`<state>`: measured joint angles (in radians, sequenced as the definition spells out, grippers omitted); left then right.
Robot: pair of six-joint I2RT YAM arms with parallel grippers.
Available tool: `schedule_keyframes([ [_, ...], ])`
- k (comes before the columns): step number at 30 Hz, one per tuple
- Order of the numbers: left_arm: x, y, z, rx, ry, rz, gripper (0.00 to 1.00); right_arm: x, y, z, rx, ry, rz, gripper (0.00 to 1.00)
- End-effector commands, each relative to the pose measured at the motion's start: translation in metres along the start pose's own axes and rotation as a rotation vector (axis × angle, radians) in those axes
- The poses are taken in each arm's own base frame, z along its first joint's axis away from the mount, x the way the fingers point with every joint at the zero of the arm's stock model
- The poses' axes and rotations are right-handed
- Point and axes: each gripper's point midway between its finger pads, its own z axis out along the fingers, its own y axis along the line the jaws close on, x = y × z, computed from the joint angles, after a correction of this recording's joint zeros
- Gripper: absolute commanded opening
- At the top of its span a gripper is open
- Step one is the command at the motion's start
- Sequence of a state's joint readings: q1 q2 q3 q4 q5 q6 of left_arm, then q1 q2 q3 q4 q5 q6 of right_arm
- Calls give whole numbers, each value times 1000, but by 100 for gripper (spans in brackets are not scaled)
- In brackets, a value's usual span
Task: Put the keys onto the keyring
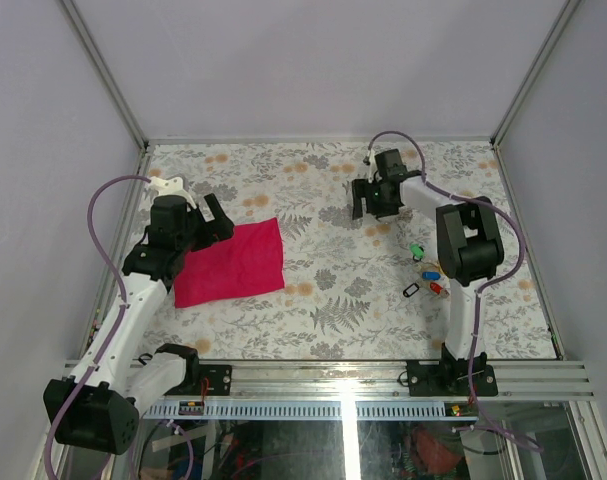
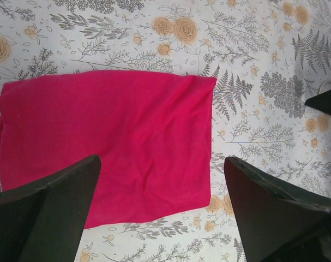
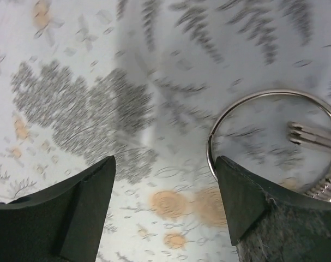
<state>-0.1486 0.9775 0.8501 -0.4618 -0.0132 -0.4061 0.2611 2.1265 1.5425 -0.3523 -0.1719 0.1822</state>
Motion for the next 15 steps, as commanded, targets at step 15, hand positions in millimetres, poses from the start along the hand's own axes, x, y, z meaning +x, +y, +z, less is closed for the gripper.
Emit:
schedule_keyframes([
  [15,-11,-2,2,19,-36,8,100,172,143,-49,-173,99,-246,79],
])
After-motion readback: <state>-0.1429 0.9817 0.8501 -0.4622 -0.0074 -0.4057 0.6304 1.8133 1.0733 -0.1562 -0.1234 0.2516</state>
